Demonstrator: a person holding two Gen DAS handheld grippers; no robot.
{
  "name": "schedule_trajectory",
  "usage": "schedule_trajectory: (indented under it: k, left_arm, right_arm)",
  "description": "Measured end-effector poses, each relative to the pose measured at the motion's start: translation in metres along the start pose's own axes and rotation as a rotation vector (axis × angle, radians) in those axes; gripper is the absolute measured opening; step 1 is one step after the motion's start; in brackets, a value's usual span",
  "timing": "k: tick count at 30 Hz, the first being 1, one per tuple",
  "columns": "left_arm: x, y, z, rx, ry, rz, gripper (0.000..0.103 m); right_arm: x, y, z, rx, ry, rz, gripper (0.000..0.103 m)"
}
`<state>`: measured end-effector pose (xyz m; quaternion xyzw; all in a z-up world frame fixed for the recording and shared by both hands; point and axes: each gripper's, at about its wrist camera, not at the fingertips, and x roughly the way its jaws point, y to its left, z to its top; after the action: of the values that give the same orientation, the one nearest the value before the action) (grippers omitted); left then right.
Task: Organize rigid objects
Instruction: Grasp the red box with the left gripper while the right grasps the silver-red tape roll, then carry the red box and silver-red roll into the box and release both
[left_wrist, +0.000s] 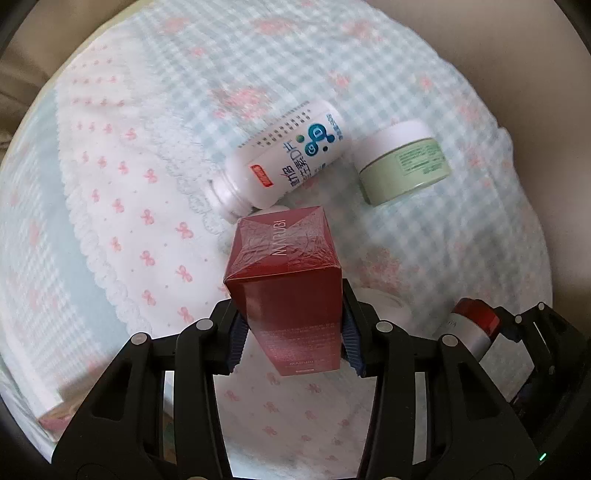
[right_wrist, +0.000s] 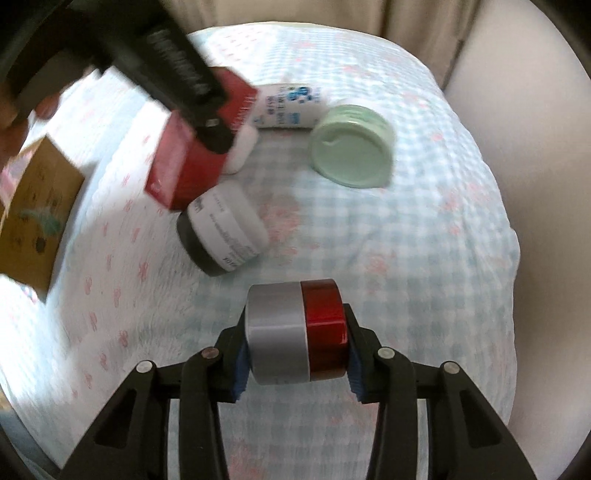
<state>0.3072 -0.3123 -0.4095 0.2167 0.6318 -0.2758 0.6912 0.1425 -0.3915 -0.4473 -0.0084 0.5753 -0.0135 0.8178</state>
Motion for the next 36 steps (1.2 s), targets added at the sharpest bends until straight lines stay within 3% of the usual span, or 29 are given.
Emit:
schedule_trajectory:
  k: [4,9,13,21,26,36]
  left_arm:
    - [-0.033,0.014,-0.020,-0.050,-0.043,-0.029,0.040]
    - [-0.057,-0.009,-0.027,-0.093,-0.101,-0.044,0.040]
    - [-0.091,0.001,-0.043,-0.128,-0.166,-0.051,0.040]
    - [-0.188,0.035,-0.111,-0.251,-0.308,-0.057,0.040]
    - [-0.233,0.065,-0.160,-0.342,-0.372,-0.042,0.040]
    - [-0.284,0.144,-0.259,-0.478,-0.462,0.020,0.040]
  right_arm:
    - [-0.013,-0.015,0.000,0.109,-0.010,0.014,0.039]
    - [-0.042,-0.025,0.000,0.189,-0.032,0.003,0.039]
    - [-0.089,-0.015,0.000,0.236,-0.069,-0.013,0.039]
    - [-0.187,0.008,0.014,0.274,-0.151,-0.021,0.039]
    - [-0.243,0.039,0.034,0.251,-0.213,-0.006,0.039]
    - [-0.286,0.138,0.070,0.081,-0.285,0.095,0.039]
